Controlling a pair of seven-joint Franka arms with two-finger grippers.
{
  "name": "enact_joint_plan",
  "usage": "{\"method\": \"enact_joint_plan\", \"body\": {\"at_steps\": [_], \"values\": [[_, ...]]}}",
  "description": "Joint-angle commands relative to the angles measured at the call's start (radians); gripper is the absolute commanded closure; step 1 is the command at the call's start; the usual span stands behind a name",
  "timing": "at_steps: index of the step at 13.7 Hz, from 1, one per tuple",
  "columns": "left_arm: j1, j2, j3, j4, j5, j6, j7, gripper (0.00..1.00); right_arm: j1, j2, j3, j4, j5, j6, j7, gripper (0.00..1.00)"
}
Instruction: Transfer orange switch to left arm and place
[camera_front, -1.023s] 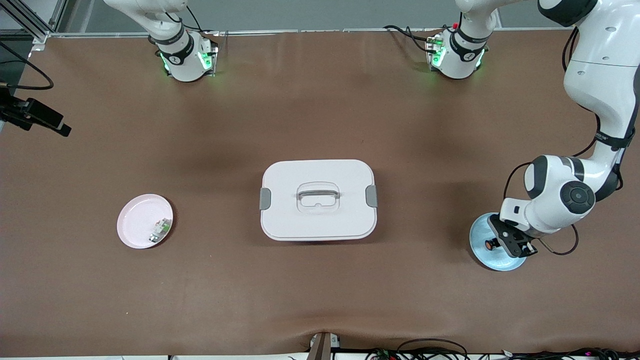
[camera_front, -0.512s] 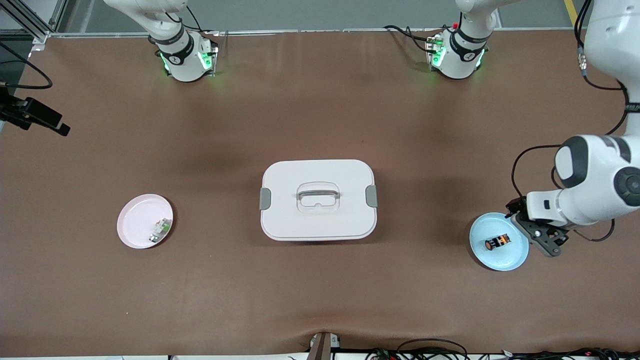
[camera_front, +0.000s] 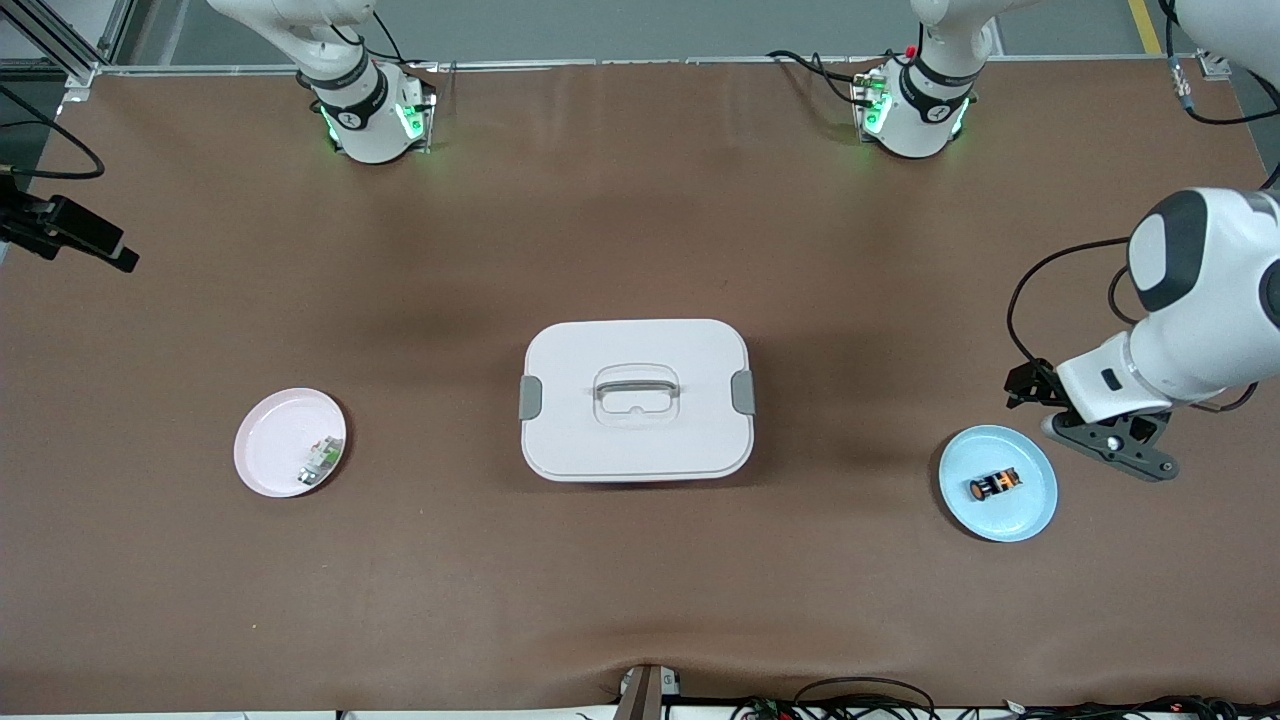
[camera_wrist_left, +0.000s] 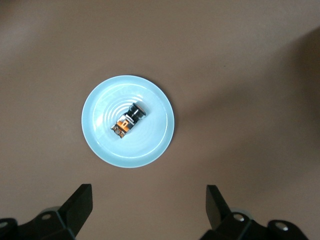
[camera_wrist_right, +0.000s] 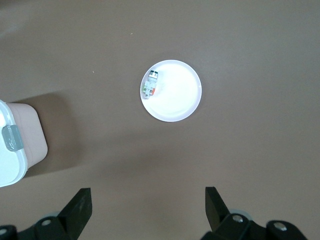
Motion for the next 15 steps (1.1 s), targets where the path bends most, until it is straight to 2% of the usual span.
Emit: {"method": "enact_joint_plan", "body": {"at_steps": [1,8,10,12,14,15], "values": [[0.007,-0.078,-0.012,-0.005,-0.015,-0.069,-0.095,0.00,-0.020,0.013,0.016,0.027,-0.017,-0.018,-0.010,0.00],[0.010,-0.165,-0.014,0.119,-0.015,-0.285,-0.251,0.00,-0.022,0.013,0.016,0.028,-0.017,-0.018,-0.007,0.00],[0.012,-0.184,-0.015,0.133,-0.015,-0.320,-0.250,0.00,-0.023,0.011,0.016,0.028,-0.017,-0.019,-0.010,0.00],[0.012,-0.184,-0.014,0.186,-0.015,-0.360,-0.242,0.00,-0.022,0.011,0.016,0.028,-0.017,-0.018,-0.008,0.00],[-0.013,-0.201,-0.003,0.214,-0.020,-0.374,-0.251,0.00,-0.023,0.011,0.016,0.028,-0.018,-0.019,-0.010,0.00],[-0.057,-0.230,0.030,0.207,-0.024,-0.402,-0.265,0.00,-0.025,0.011,0.016,0.028,-0.018,-0.019,-0.010,0.00]]}}
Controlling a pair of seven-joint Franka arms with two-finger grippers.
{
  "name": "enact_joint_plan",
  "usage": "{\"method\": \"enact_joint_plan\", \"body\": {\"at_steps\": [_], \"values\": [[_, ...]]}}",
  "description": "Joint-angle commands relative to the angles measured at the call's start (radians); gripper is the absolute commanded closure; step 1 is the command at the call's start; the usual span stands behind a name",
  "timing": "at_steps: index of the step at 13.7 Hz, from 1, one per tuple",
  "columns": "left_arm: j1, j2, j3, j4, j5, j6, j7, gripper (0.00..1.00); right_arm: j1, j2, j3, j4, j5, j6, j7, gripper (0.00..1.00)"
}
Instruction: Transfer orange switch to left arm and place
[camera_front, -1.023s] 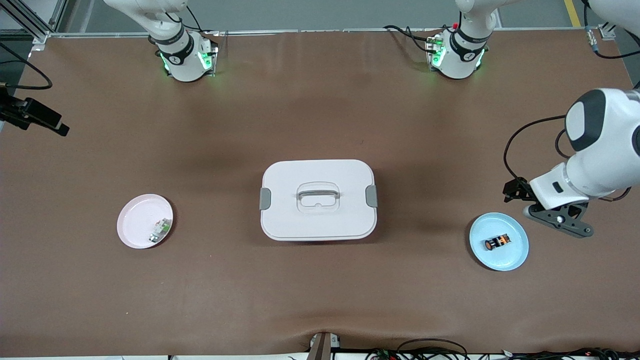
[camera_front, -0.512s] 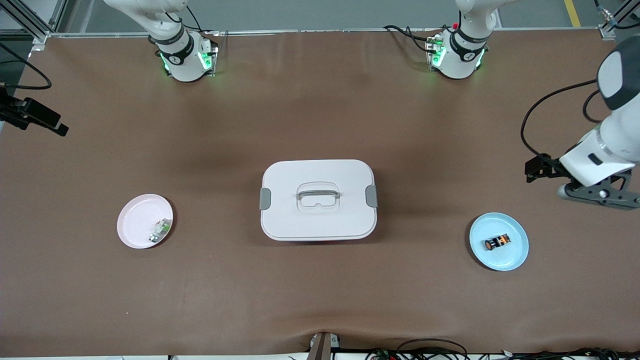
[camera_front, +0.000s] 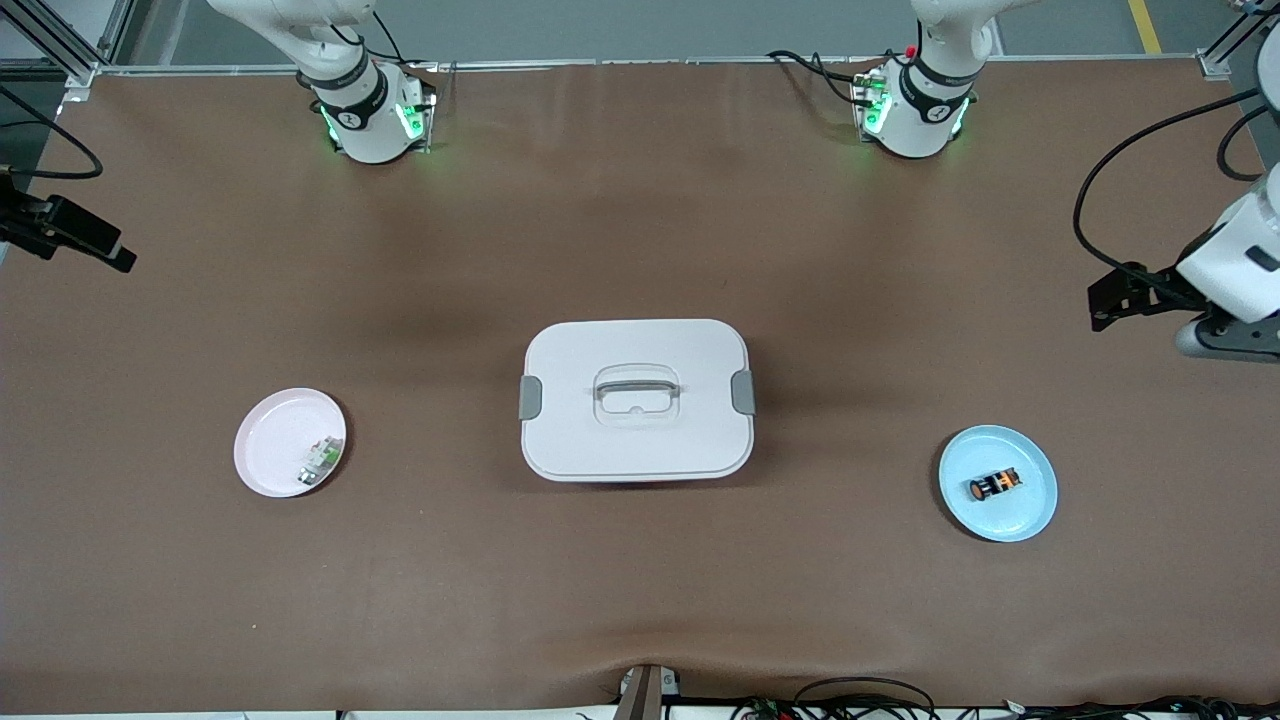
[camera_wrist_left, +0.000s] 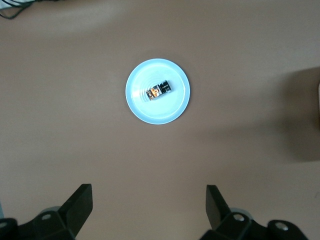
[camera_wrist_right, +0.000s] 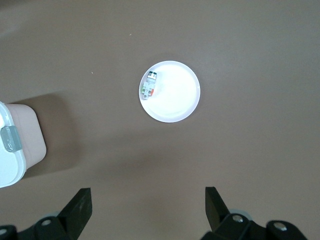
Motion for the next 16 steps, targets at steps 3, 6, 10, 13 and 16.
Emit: {"method": "enact_joint_plan", "body": {"at_steps": [3,6,10,13,16], "values": [[-0.257,-0.098,0.241,-0.018,-0.031,-0.097,-0.073,0.00,-0.026,0.010,0.016,0.025,-0.012,-0.019,-0.008,0.00],[-0.273,-0.165,0.291,-0.096,-0.119,-0.096,-0.128,0.00,-0.026,0.010,0.016,0.025,-0.014,-0.019,-0.008,0.00],[-0.275,-0.262,0.302,-0.179,-0.137,-0.094,-0.135,0.00,-0.026,0.010,0.016,0.026,-0.014,-0.019,-0.007,0.00],[-0.266,-0.284,0.299,-0.181,-0.146,-0.113,-0.139,0.00,-0.026,0.010,0.016,0.026,-0.014,-0.019,-0.008,0.00],[-0.264,-0.287,0.299,-0.178,-0.155,-0.120,-0.144,0.00,-0.026,0.010,0.016,0.026,-0.014,-0.019,-0.007,0.00]]}}
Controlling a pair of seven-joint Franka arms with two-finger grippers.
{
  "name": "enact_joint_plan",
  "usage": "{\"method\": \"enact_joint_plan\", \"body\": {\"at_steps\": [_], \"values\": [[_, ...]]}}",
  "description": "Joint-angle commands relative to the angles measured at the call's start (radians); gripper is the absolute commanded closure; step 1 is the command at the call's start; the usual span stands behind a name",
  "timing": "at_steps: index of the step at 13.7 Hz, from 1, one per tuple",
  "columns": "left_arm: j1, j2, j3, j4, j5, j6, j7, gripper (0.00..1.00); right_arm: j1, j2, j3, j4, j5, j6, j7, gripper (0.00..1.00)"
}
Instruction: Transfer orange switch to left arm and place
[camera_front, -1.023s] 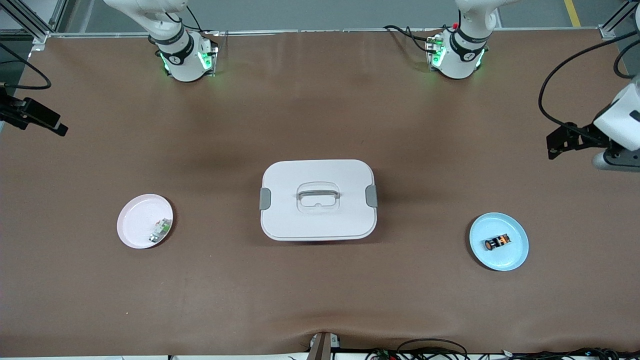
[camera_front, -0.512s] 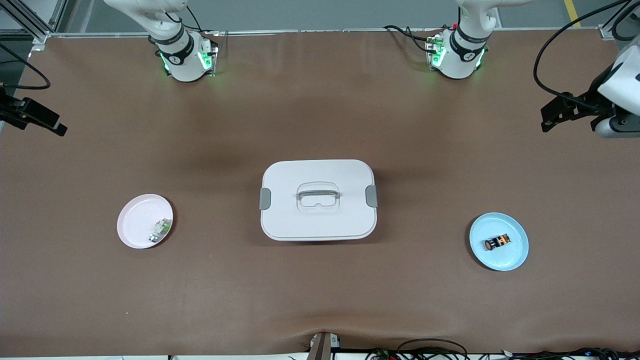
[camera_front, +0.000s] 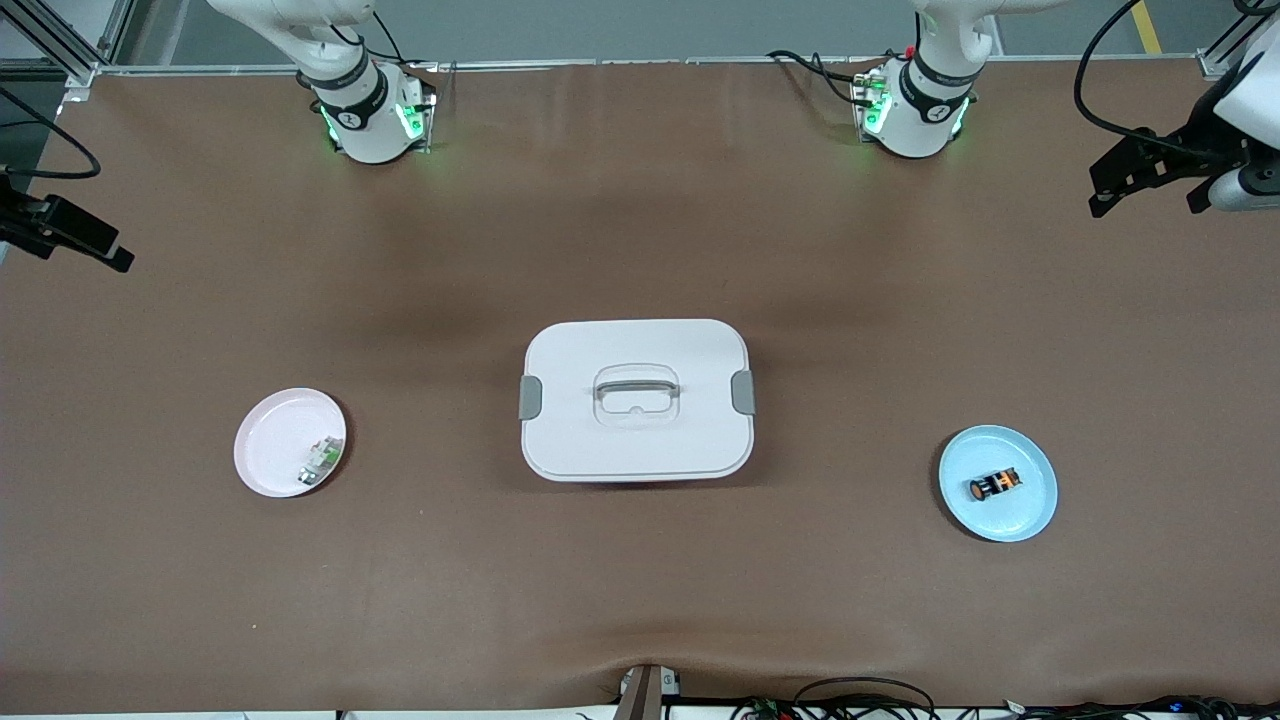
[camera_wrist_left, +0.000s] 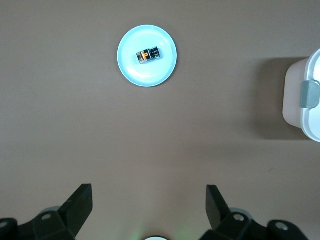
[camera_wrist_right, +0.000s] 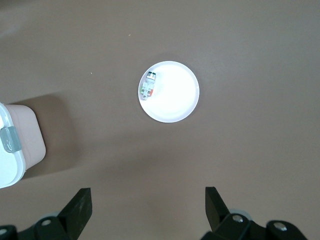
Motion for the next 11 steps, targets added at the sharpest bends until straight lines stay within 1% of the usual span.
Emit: {"method": "enact_joint_plan", "body": {"at_steps": [1,5,11], "values": [[0.002,-0.011,0.007,-0.008,-0.020,-0.006,-0.002,0.00,-0.023,0.010,0.016,0.025,-0.013,-0.016,-0.007,0.00],[0.002,0.001,0.008,0.024,-0.021,-0.014,0.005,0.00,-0.023,0.010,0.016,0.025,-0.013,-0.016,-0.008,0.00],[0.002,0.004,0.007,0.027,-0.026,-0.029,0.005,0.00,-0.024,0.010,0.016,0.031,-0.013,-0.018,-0.007,0.00]]}}
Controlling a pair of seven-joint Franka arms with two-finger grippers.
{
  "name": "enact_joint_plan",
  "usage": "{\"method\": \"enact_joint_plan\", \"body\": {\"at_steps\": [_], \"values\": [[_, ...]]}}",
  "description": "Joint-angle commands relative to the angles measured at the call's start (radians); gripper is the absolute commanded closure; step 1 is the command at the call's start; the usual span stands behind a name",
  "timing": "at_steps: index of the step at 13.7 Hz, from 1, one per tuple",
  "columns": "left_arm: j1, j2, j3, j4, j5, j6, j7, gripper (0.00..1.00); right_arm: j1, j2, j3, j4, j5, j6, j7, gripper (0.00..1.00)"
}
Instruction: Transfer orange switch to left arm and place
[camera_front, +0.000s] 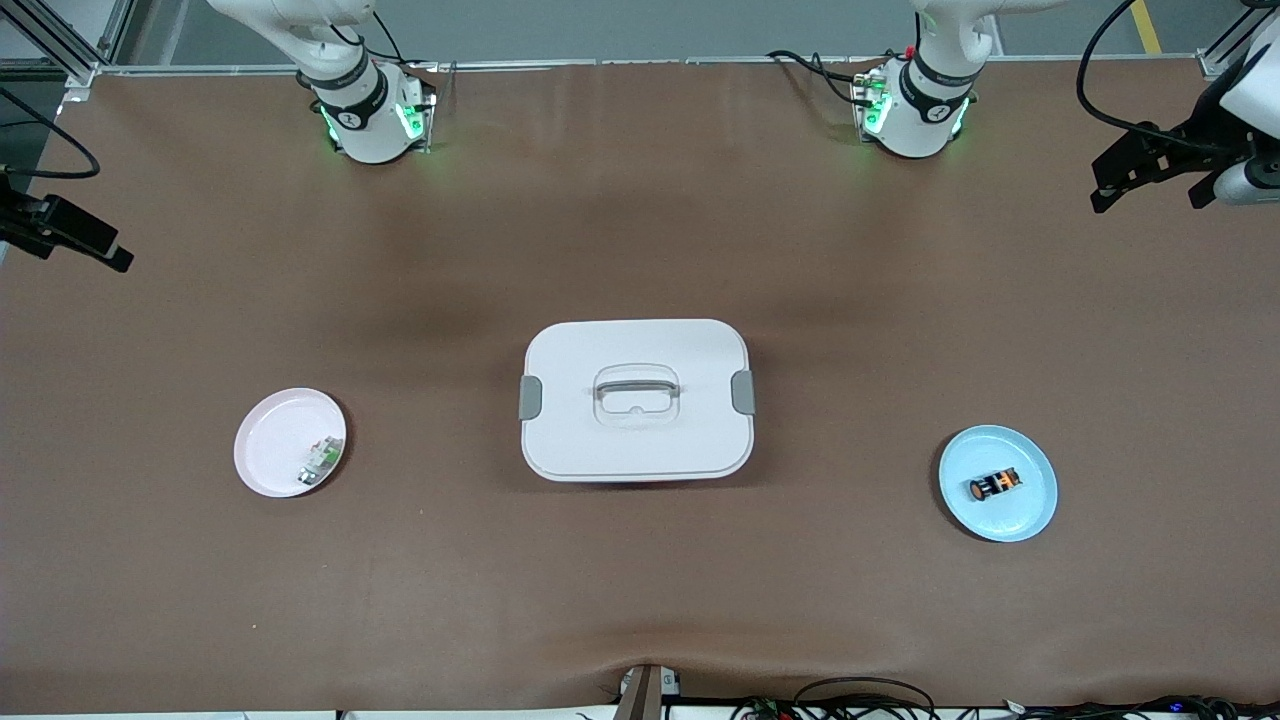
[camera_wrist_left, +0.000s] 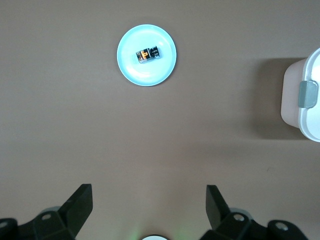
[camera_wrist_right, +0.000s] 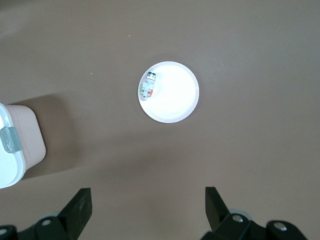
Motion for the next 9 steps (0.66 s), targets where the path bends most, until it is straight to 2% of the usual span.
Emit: {"method": "enact_joint_plan", "body": {"at_steps": [1,9], "values": [[-0.002,0.007,0.004,0.021,-0.022,-0.021,0.002,0.00,-0.024,0.010,0.016,0.029,-0.012,-0.018,-0.007,0.00],[-0.005,0.010,-0.003,0.021,-0.045,-0.033,-0.079,0.00,-0.024,0.010,0.016,0.029,-0.011,-0.016,-0.005,0.00]]}}
